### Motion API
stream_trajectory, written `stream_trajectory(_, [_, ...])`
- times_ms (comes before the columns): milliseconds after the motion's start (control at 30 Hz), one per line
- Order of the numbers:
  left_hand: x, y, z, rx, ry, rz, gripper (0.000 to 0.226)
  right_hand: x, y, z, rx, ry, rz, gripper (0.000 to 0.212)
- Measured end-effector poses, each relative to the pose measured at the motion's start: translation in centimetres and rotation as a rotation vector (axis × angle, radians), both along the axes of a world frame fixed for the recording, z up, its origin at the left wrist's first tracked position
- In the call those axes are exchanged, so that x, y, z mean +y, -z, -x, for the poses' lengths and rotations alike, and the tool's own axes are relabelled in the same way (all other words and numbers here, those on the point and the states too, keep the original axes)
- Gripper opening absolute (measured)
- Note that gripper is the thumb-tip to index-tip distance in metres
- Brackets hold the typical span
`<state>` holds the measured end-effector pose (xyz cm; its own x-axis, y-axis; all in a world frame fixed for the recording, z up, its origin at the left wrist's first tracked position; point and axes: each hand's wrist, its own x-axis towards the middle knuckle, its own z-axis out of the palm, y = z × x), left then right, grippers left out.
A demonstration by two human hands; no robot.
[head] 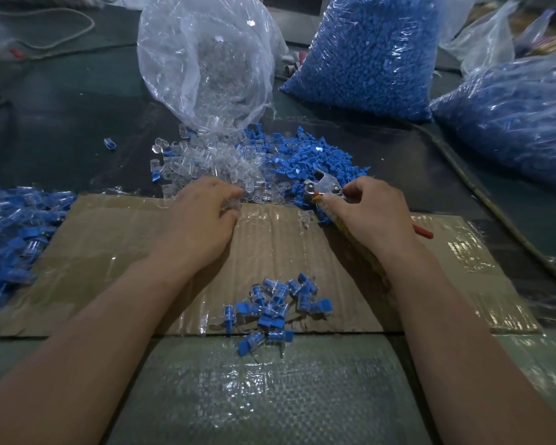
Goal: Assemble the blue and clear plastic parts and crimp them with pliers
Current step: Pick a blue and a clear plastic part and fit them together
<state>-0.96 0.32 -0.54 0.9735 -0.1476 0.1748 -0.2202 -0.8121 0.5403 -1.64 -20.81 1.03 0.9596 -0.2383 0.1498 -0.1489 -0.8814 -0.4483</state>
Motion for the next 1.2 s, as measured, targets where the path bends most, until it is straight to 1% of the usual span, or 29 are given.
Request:
stream_trajectory(100, [-0.1,-0.1,0.0,-0.018,0.013,-0.009,0.034,0.1,0.0,0.0,-0.003,-0.008,0.028,0.039])
stream_trajectory(233, [-0.1,-0.3,0.1,-0.042,-0.011,0.062,0.024,0.3,0.2,0.1,-0.055,-0.048,0.029,0.045])
stream_trajectory(300, [0.0,-0.3,0.1,-0.036,-0.026,0.084,0.019,0.8,0.1,0.4,-0.124,-0.149,0.051,0.044])
stream_trajectory(367, [0.1,-0.2,0.1,-0.024,-0.031,0.100,0.017,1.4,-0.1,0.5,-0.168,-0.260,0.091,0.037])
stream_trajectory(467, [0.0,-0.2,0.1,-0.025,-0.024,0.103,0.015,2.2,0.1,0.1,-0.132,-0.358,0.223,0.029])
stream_trajectory(600, [-0.2,-0.2,0.2,-0.036,-0.017,0.092,0.012,2.6,0.4,-0.5,-0.014,-0.311,0.303,0.036])
stream_trajectory(733, [-0.2,-0.3,0.2,-0.037,-0.010,0.097,0.010,2.5,0.5,-0.6,-0.002,-0.275,0.318,0.031])
stream_trajectory(833, [-0.2,-0.3,0.2,-0.034,-0.006,0.098,0.013,2.5,0.4,-0.5,0.025,-0.261,0.334,0.037])
stream_trajectory(933, [-0.2,-0.3,0.2,-0.027,-0.008,0.093,0.009,2.9,0.3,-0.5,0.055,-0.246,0.364,0.041])
stream_trajectory(1200, [-0.1,-0.4,0.4,-0.025,-0.009,0.108,0.011,3.0,0.6,-0.9,0.027,-0.280,0.330,0.028])
